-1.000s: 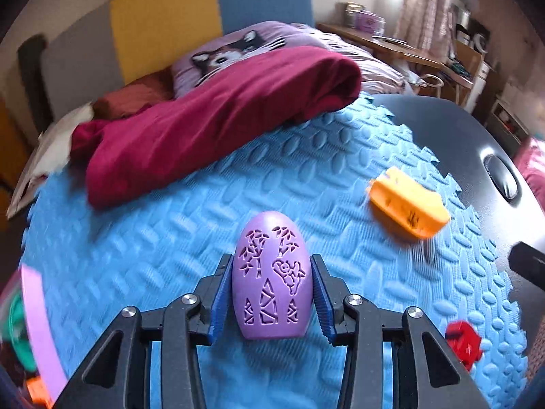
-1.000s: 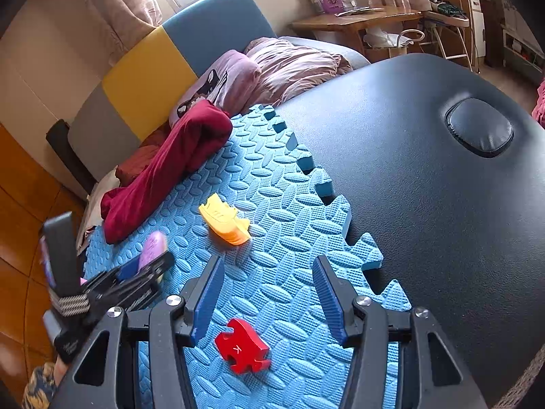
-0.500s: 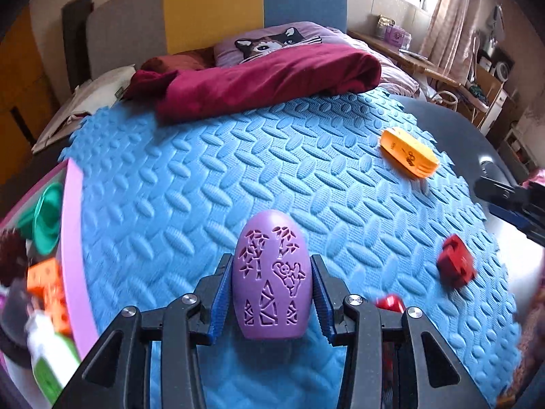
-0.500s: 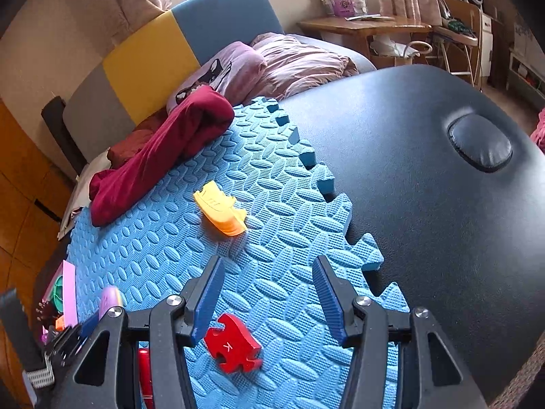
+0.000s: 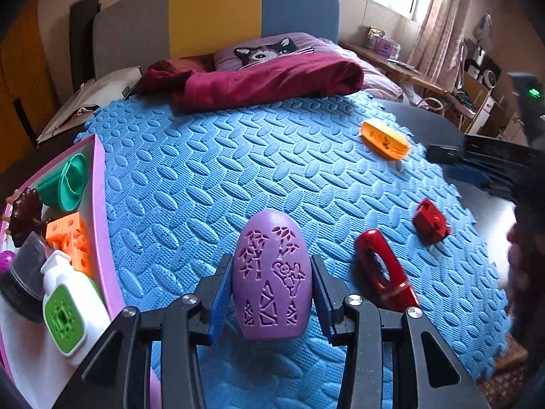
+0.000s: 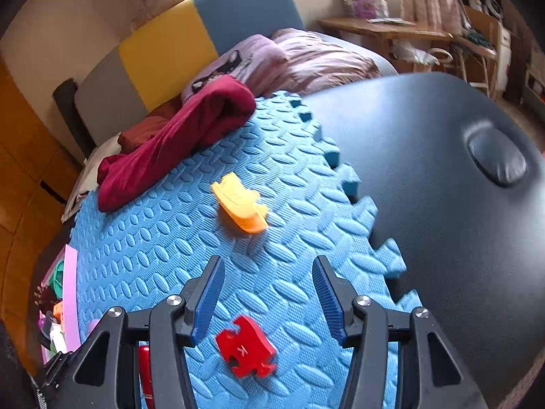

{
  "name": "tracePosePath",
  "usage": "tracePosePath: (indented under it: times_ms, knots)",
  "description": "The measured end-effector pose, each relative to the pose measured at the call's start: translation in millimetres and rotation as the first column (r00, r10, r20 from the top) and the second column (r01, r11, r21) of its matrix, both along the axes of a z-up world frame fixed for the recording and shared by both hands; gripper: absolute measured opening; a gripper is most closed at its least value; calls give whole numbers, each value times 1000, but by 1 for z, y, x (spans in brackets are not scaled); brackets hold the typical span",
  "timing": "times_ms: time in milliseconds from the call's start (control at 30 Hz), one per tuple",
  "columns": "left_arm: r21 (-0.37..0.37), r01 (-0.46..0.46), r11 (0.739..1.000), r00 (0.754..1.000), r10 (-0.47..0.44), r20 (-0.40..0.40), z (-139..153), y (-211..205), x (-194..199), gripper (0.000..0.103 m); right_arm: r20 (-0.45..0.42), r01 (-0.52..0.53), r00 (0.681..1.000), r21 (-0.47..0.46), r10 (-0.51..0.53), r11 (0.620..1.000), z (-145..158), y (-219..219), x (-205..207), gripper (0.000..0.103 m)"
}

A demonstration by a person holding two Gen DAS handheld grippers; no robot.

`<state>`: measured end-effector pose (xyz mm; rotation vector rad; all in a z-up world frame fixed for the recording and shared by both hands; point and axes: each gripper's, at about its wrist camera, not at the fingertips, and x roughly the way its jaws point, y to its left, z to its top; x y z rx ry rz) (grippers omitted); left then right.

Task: Organize rigid objects
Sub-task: 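Lift the purple egg with the left gripper while the right grasps the orange toy, then carry the purple egg into the tray and open the left gripper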

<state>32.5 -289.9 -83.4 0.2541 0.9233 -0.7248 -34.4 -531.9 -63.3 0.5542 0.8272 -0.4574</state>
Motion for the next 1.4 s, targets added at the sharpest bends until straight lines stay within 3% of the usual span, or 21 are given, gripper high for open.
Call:
tracePosePath:
  times_ms: [233,400,433,467,700,900,1033,1400]
  knots:
    - [-42,19,999,1000,-19,-3,11,8,-7,44,-101,-156,985,-174,140,972,4,-1,59,54]
    - [-72,20,997,1000,-21,-14,19,16,-10,44,-188,-240,960,-172,207,955,-18,-6,96,54]
    - [-76,17,997,1000,-18,-15,21,17,-10,44,-210,-258,952,-163,222,952,-24,-4,100,47]
    - [-81,13,997,1000,-14,-16,23,19,-11,44,-231,-270,946,-165,229,949,-29,-2,104,29]
    - [-93,-43,995,998,46,34,46,42,-14,44,-221,-354,925,-210,308,911,-23,39,101,29]
    - [-90,-117,989,987,126,102,66,67,-16,44,-122,-409,911,-152,394,900,-7,82,100,29]
    - [-88,-158,984,979,167,113,70,83,-16,44,-102,-476,879,-145,466,867,-2,120,100,29]
    - [-82,-250,965,958,258,123,68,124,-19,44,-190,-586,808,-157,558,795,-34,191,85,29]
